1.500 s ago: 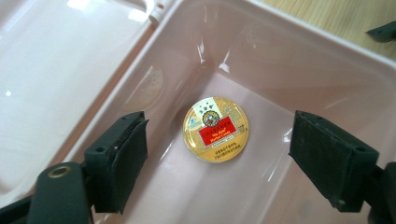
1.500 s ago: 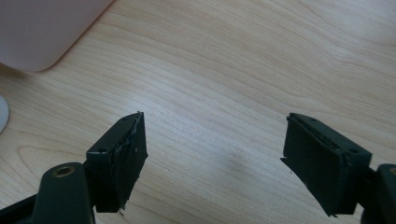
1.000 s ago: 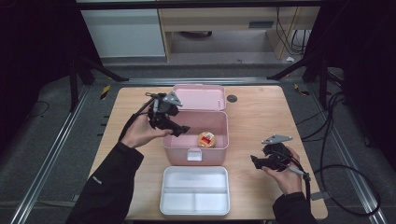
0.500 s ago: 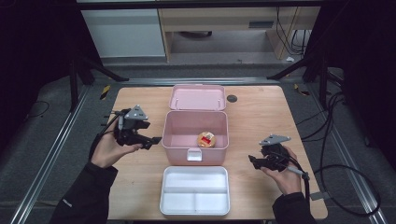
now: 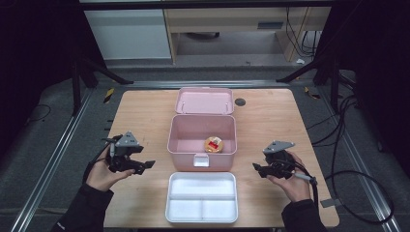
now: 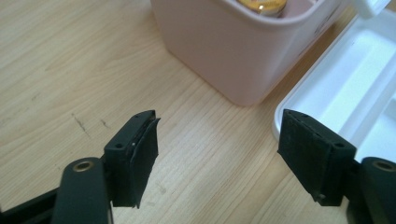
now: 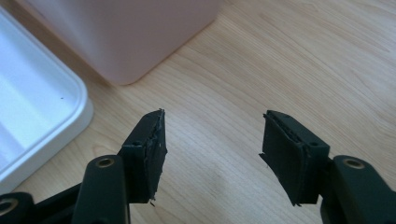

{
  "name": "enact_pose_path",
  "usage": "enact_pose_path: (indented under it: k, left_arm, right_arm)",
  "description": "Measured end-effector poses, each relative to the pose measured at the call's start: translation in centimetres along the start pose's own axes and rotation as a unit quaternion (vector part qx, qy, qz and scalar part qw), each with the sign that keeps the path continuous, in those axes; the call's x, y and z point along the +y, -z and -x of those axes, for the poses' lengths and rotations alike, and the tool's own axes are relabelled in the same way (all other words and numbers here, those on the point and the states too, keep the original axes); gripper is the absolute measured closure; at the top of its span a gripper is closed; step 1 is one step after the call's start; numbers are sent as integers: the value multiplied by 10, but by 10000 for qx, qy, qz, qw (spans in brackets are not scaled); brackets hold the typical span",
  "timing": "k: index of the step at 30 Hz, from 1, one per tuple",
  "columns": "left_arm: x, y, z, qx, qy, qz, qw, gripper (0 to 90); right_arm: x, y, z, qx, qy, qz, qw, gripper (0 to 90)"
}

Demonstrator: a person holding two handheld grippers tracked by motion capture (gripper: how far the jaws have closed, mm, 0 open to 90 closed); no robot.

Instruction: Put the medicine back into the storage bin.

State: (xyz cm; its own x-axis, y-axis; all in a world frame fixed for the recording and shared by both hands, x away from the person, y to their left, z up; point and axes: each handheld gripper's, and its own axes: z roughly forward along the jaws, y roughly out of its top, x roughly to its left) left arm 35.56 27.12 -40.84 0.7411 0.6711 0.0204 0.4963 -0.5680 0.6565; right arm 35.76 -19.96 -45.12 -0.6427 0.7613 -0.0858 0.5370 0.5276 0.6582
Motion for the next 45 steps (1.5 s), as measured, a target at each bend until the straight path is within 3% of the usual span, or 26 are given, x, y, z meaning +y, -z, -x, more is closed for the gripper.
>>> enact_pose_path:
  k: [3,11,14,23,25,26,27,28,29,30,31,33,34,36,39,40,41,42,43,45]
  left_arm:
    - [-3,-6,3,-111,-46,-10,9999,305]
    - [-10,-26,15,-456,-289,-308,9981,334]
    - [-13,-34,20,-524,-485,-443,9965,349]
    - [-13,-42,36,-748,-821,-595,9920,410]
    - [-12,-44,41,-827,-925,-637,9902,414]
    - [-12,-46,46,-945,-1007,-662,9882,428]
    - [-12,-46,46,-945,-1007,-662,9882,433]
    - [-10,-48,51,-1015,-1114,-671,9863,443]
    - [-10,-48,51,-1015,-1114,-671,9863,450]
    - [-9,-48,56,-1086,-1179,-688,9847,469]
    - [-9,-48,56,-1086,-1179,-688,9847,484]
    - [-7,-49,61,-1146,-1235,-669,9834,506]
    - [-6,-49,67,-1204,-1336,-706,9812,512]
    - [-5,-50,69,-1221,-1381,-721,9802,525]
    - [-4,-52,77,-1295,-1503,-747,9773,548]
    - [-4,-55,81,-1348,-1572,-798,9751,563]
    - [-4,-55,81,-1348,-1572,-798,9751,570]
    - [-5,-58,84,-1387,-1597,-877,9734,579]
    - [-5,-58,84,-1387,-1597,-877,9734,585]
    - [-6,-62,87,-1434,-1600,-972,9718,594]
  right_arm:
    - [2,1,-2,69,80,12,9999,414]
    - [7,1,-16,404,332,52,9986,455]
    - [10,1,-24,645,575,17,9963,490]
    - [15,-3,-42,1015,752,-46,9920,526]
    - [16,-3,-47,1124,850,-66,9900,528]
    - [17,-4,-51,1180,944,-84,9885,534]
    - [17,-4,-51,1180,944,-84,9885,534]
    - [18,-3,-55,1274,1032,-82,9864,550]
    - [18,-3,-55,1274,1032,-82,9864,550]
    - [19,-3,-59,1370,1128,-92,9841,561]
    - [19,-3,-59,1370,1128,-92,9841,561]
    - [21,-4,-66,1487,1271,-138,9806,580]
    - [22,-4,-68,1532,1335,-177,9790,585]
    - [22,-4,-71,1567,1372,-190,9779,594]
    - [24,-5,-78,1711,1553,-225,9727,623]
    - [24,-6,-83,1800,1651,-277,9693,635]
    - [24,-6,-83,1800,1651,-277,9693,635]
    - [24,-8,-87,1865,1758,-352,9660,649]
    - [24,-8,-87,1865,1758,-352,9660,649]
    - [24,-10,-91,1936,1838,-438,9627,660]
